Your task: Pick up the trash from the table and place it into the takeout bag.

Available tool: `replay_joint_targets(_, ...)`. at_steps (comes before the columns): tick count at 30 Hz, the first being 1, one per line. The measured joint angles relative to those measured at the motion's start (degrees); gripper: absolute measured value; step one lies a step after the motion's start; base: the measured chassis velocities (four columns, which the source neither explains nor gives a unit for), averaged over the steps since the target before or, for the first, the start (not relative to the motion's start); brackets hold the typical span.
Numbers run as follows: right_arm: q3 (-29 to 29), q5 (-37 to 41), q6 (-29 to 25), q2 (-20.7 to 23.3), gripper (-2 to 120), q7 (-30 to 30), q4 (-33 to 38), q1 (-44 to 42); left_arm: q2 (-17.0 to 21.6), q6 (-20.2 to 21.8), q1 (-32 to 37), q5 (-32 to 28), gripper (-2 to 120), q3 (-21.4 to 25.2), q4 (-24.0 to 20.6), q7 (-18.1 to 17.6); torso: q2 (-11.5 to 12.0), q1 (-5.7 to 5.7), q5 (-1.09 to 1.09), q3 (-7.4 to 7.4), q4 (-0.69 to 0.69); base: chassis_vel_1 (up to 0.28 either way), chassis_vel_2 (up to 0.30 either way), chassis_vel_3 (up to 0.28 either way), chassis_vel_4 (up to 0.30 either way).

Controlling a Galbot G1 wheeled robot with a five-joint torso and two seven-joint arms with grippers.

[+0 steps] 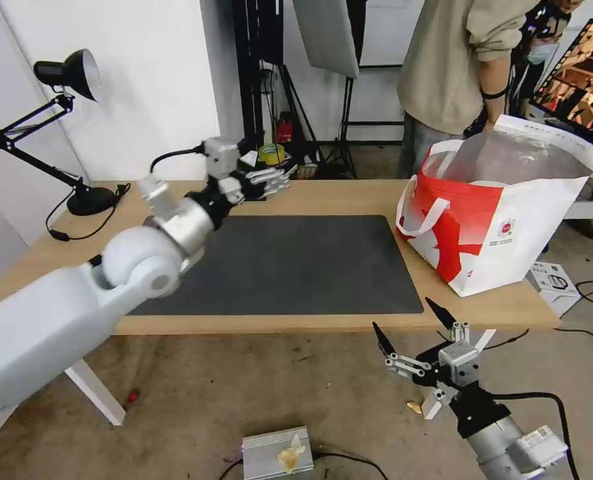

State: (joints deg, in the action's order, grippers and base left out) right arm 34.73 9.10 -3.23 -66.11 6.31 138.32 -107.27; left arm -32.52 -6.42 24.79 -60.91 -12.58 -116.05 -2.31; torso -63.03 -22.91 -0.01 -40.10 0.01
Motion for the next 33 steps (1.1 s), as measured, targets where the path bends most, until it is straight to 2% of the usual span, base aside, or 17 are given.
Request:
replay_joint_targets(1, 0.00, 0.00, 0.00, 0.00, 100, 0.00, 0.00, 0.00, 0.86, -0.52, 4.18, 1.59, 100, 3.21, -1.09, 0.54, 0.00, 0.00, 0.00, 0.00, -0.01, 0.000, 0.000, 0.000, 0.000)
replay_joint_targets(2, 0.00, 0.00, 0.00, 0.00, 100, 0.00, 0.00, 0.00, 0.86, -0.52, 4.18, 1.59, 100, 3.21, -1.09, 0.54, 0.00, 0.00, 0.00, 0.00, -0.01, 0.000, 0.000, 0.000, 0.000)
replay_joint_targets(6, 0.00, 0.00, 0.00, 0.00, 100, 0.00, 0.00, 0.00, 2.56, -1.68, 18.69, 6.81, 100, 15.80, -5.03, 2.13, 0.00, 0.00, 0.01, 0.00, 0.00, 0.000, 0.000, 0.000, 0.000)
replay_joint_targets(7, 0.00, 0.00, 0.00, 0.00, 100, 0.00, 0.00, 0.00, 2.56, -1.68, 18.69, 6.81, 100, 15.80, -5.03, 2.13, 0.00, 0.00, 0.01, 0.00, 0.00, 0.000, 0.000, 0.000, 0.000)
replay_joint_targets(10, 0.00, 0.00, 0.00, 0.00, 100, 0.00, 0.00, 0.00, 2.91, -3.03, 26.20, 9.71, 100, 20.34, -7.35, 2.29, 0.00, 0.00, 0.00, 0.00, 0.00, 0.000, 0.000, 0.000, 0.000)
replay_joint_targets(16, 0.00, 0.00, 0.00, 0.00, 100, 0.00, 0.00, 0.00, 1.42, -3.87, 32.78, 12.50, 100, 23.80, -9.91, 1.47, 0.00, 0.00, 0.01, 0.00, -0.02, 0.000, 0.000, 0.000, 0.000)
replay_joint_targets(19, 0.00, 0.00, 0.00, 0.00, 100, 0.00, 0.00, 0.00, -0.63, -3.99, 38.18, 15.11, 100, 27.54, -11.22, 1.24, 0.00, 0.00, 0.01, 0.00, -0.02, 0.000, 0.000, 0.000, 0.000)
replay_joint_targets(20, 0.00, 0.00, 0.00, 0.00, 100, 0.00, 0.00, 0.00, -0.63, -3.99, 38.18, 15.11, 100, 27.54, -11.22, 1.24, 0.00, 0.00, 0.01, 0.00, -0.02, 0.000, 0.000, 0.000, 0.000)
replay_joint_targets(23, 0.00, 0.00, 0.00, 0.00, 100, 0.00, 0.00, 0.00, -2.94, -4.21, 44.27, 17.90, 100, 32.06, -12.38, 1.76, 0.00, 0.00, 0.02, 0.00, -0.02, 0.000, 0.000, 0.000, 0.000)
replay_joint_targets(29, 0.00, 0.00, 0.00, 0.00, 100, 0.00, 0.00, 0.00, -6.97, -5.21, 52.40, 22.75, 100, 36.00, -13.80, 2.22, 0.00, 0.00, 0.01, 0.00, -0.01, 0.000, 0.000, 0.000, 0.000)
replay_joint_targets(33, 0.00, 0.00, 0.00, 0.00, 100, 0.00, 0.00, 0.00, -14.00, -6.04, 57.78, 28.29, 100, 37.37, -14.27, 2.42, 0.00, 0.00, 0.01, 0.00, -0.01, 0.000, 0.000, 0.000, 0.000)
